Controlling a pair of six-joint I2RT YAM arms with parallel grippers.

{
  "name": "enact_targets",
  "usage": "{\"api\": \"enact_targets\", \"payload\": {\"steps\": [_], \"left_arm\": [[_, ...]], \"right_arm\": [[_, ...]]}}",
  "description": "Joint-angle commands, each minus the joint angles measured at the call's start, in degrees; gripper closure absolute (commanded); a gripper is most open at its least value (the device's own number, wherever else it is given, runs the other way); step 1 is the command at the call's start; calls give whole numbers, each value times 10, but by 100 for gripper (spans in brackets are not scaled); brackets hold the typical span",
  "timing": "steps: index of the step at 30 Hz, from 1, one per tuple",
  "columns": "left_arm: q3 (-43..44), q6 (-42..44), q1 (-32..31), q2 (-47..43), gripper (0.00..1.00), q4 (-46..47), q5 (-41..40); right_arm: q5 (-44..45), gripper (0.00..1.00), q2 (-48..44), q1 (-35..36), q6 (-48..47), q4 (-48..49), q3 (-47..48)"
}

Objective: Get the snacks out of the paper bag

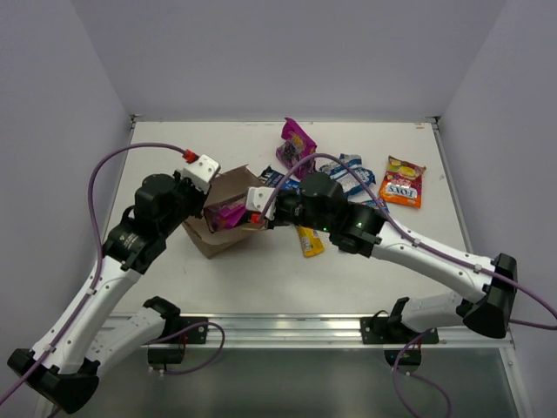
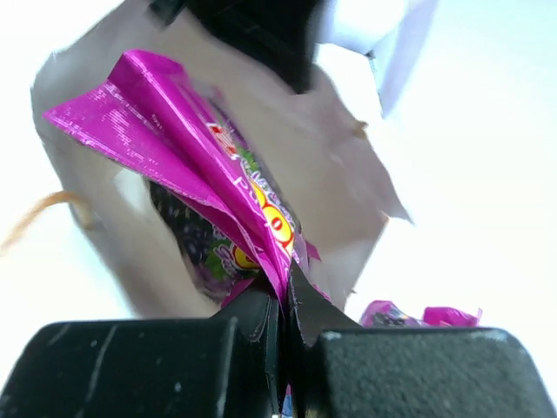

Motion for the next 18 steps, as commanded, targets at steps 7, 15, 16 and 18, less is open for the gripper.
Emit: {"api": "enact_targets", "payload": {"steps": [7, 15, 16, 18], "left_arm": [[32, -101, 7, 56, 100, 6, -141], [49, -152, 33, 72, 100, -22, -148], [49, -155, 34, 72, 100, -24, -148], [52, -161, 37, 72, 100, -26, -145]], "right_arm": [[-14, 100, -113, -96, 122, 16, 181], [227, 100, -22, -245, 151, 5, 238], [229, 100, -9, -269, 163, 3, 244], [238, 100, 20, -327, 189, 4, 252]]}}
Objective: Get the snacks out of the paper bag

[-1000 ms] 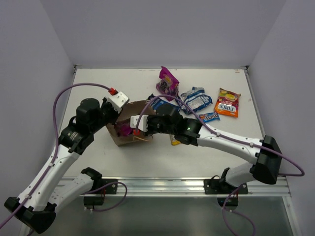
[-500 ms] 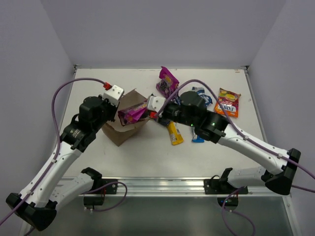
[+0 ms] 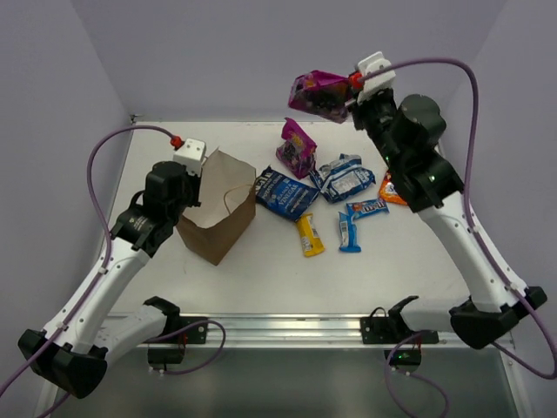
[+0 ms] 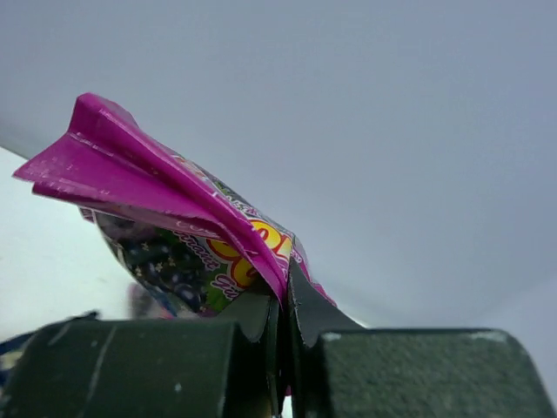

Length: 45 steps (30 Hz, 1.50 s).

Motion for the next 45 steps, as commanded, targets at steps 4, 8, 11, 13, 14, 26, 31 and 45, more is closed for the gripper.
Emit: {"api": "enact_targets", "payload": {"steps": [4, 8, 11, 13, 14, 26, 31, 45], "left_arm": [[24, -38, 13, 0, 100, -7, 0], [19, -40, 23, 3, 100, -6, 9], [16, -42, 26, 2, 100, -2, 17], [9, -41, 29, 2, 100, 4, 17], [8, -41, 32, 3, 100, 3, 18], [19, -53, 82, 26, 100, 14, 21], [55, -66, 125, 64, 100, 15, 23], [168, -78, 305, 222, 100, 96, 59]], "right_arm": [[93, 100, 160, -139, 89, 19, 65], [99, 100, 250, -201, 133, 14, 94], [88, 100, 316, -232, 162, -8, 118], [98, 100, 342, -241, 185, -15, 119], [99, 100, 355, -247, 190, -19, 118], [45, 41, 408, -271, 274, -97, 108], [34, 14, 306, -271, 295, -155, 103], [-126, 1, -115, -265, 444, -118, -130]]}}
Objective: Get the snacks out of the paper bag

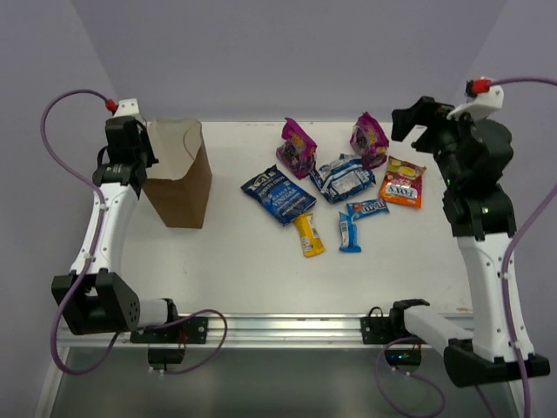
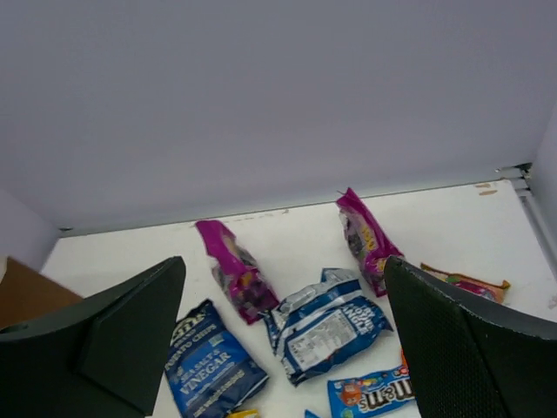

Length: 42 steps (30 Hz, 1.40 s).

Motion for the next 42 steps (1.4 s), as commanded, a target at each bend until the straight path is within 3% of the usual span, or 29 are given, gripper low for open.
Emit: {"api": "enact_targets", "payload": {"steps": [1, 9, 10, 11, 12, 17, 21, 25, 29, 33, 42], "left_arm": [[68, -18, 44, 44, 100, 53, 26], [147, -15, 102, 136, 100, 53, 78], [156, -12, 102, 138, 96, 51, 78], [159, -10, 104, 137, 90, 48, 79], [161, -9, 104, 134, 76, 42, 79], [162, -10, 104, 107, 47, 36, 92], [167, -14, 105, 87, 17, 7, 102], [204, -26, 104, 32, 1, -49, 107], [230, -33, 104, -49, 0, -100, 130], [185, -42, 87, -158, 0, -85, 147], [200, 8, -74, -285, 0, -142, 53]], "right_arm": [[-72, 1, -60, 5, 72, 34, -95], [-125, 1, -142, 15, 95, 44, -171], [-123, 1, -150, 15, 89, 43, -174], [-122, 1, -154, 15, 87, 42, -175], [-119, 1, -158, 15, 84, 37, -174], [-106, 1, -171, 15, 68, 19, -159], [-102, 1, -178, 14, 59, 5, -137], [-97, 1, -193, 15, 38, -23, -106], [-68, 1, -225, 15, 9, -28, -84], [-35, 1, -267, 19, -24, -22, -64], [70, 1, -354, 51, -88, -9, -74]]}}
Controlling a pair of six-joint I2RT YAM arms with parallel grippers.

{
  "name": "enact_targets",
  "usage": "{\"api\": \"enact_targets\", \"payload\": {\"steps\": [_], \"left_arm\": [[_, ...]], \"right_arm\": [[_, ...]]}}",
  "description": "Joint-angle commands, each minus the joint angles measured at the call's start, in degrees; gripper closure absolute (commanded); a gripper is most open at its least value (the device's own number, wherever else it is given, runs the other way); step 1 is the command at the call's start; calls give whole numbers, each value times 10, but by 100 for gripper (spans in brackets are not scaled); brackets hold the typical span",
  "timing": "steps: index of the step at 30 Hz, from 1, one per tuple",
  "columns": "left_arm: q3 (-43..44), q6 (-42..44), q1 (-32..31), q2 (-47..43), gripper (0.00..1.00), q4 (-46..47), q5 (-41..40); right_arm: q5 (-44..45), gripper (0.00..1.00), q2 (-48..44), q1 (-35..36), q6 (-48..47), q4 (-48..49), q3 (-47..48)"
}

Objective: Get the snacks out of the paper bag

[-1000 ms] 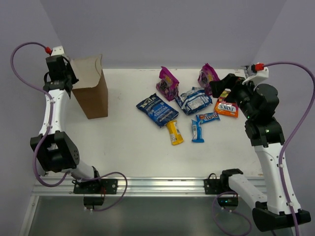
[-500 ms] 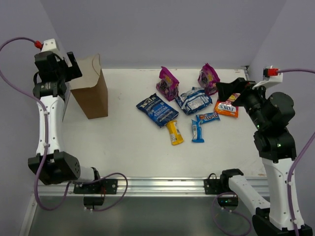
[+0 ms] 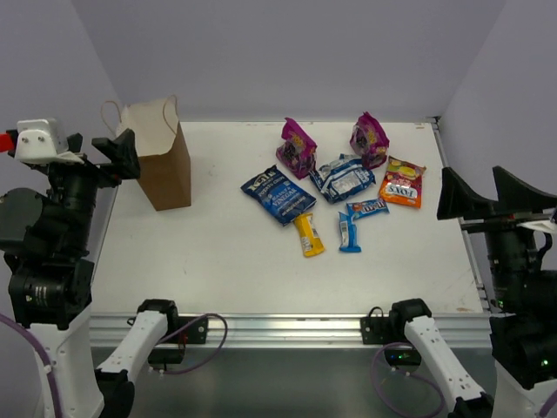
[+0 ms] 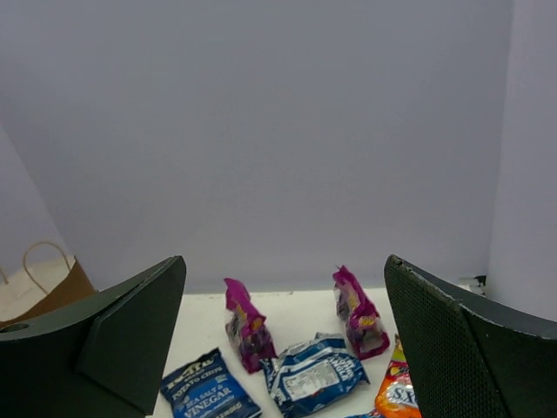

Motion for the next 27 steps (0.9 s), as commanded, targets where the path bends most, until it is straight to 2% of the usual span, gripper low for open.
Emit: {"api": "enact_targets", "payload": {"steps": [1, 8, 27], "left_arm": [[-6, 33, -40, -20, 0, -45, -52], [-11, 46, -97, -84, 0, -47, -152], [-71, 51, -99, -90, 0, -17, -127]], "right_arm": [[57, 1, -34, 4, -45, 17, -20], [96, 1, -88, 18, -68, 39, -53], [104, 1, -97, 19, -59, 59, -84]]}}
